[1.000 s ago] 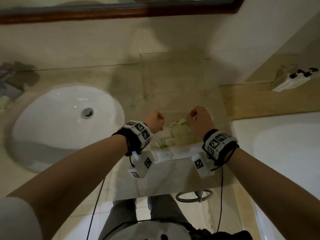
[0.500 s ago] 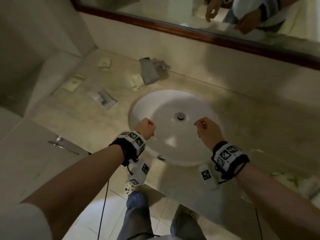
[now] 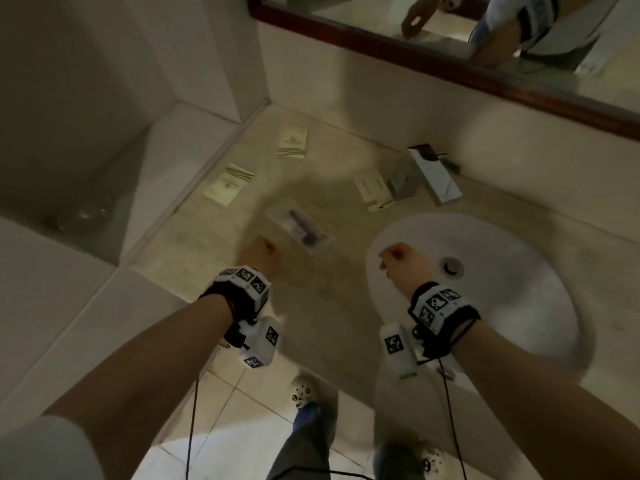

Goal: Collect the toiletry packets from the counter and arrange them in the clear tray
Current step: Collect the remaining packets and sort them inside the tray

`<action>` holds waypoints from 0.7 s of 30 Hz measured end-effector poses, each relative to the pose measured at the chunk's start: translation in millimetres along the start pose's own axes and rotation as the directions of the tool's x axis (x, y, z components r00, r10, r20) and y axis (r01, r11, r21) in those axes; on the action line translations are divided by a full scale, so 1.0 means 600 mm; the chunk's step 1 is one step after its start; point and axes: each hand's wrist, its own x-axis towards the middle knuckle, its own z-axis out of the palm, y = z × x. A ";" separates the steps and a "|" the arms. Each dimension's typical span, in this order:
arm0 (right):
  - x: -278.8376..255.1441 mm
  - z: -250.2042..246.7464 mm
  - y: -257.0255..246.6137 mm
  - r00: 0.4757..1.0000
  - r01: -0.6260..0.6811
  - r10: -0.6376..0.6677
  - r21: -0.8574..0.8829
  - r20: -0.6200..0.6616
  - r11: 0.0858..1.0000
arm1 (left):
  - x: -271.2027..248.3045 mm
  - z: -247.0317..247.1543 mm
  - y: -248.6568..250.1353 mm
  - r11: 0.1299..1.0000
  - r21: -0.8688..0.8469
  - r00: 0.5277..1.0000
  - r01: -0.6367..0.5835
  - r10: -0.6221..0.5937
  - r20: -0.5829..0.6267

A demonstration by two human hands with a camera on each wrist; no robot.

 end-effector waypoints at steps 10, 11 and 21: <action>0.075 0.142 -0.132 0.999 -0.028 0.034 -0.221 0.023 0.975 | 0.147 -0.105 -0.024 0.999 0.034 0.958 0.010 0.000 -0.288; 0.079 0.152 -0.134 1.000 -0.024 0.027 -0.276 0.006 0.961 | 0.157 -0.110 -0.027 0.999 0.047 0.957 0.003 0.011 -0.289; 0.087 0.184 -0.135 0.992 0.111 -0.071 -0.484 0.101 0.868 | 0.241 -0.126 -0.030 0.971 0.211 0.984 0.109 -0.076 -0.160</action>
